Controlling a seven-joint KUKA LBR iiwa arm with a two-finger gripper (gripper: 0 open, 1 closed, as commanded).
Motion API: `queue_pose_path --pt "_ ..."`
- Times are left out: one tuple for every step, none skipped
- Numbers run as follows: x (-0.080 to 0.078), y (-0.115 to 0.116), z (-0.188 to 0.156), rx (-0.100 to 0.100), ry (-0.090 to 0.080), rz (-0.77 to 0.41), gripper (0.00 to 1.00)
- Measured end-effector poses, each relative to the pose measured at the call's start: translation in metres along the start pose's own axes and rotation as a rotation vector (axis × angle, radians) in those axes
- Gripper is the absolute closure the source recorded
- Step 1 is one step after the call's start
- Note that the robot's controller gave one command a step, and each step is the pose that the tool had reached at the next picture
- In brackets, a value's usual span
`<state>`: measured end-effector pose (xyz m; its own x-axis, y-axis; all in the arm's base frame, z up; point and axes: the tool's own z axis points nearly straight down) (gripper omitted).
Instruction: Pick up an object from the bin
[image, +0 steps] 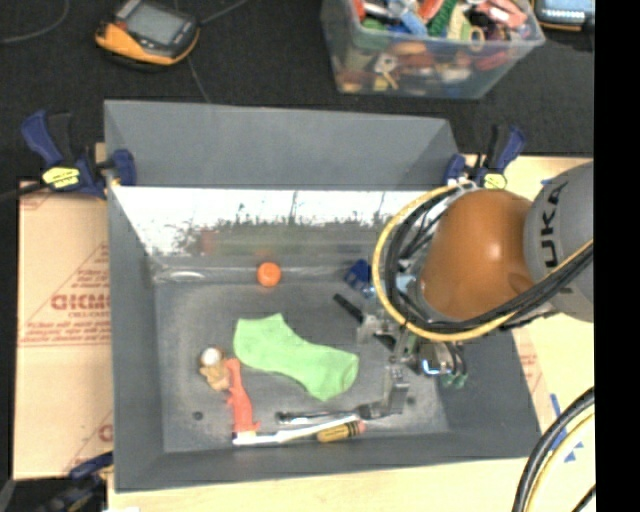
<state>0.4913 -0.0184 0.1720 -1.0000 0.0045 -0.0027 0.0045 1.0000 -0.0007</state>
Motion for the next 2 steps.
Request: queue_pose_path --pt "-0.021 0.078 0.104 -0.003 0.003 -0.050 0.00" --pt "-0.022 0.082 0.043 0.001 -0.012 -0.028 0.00"
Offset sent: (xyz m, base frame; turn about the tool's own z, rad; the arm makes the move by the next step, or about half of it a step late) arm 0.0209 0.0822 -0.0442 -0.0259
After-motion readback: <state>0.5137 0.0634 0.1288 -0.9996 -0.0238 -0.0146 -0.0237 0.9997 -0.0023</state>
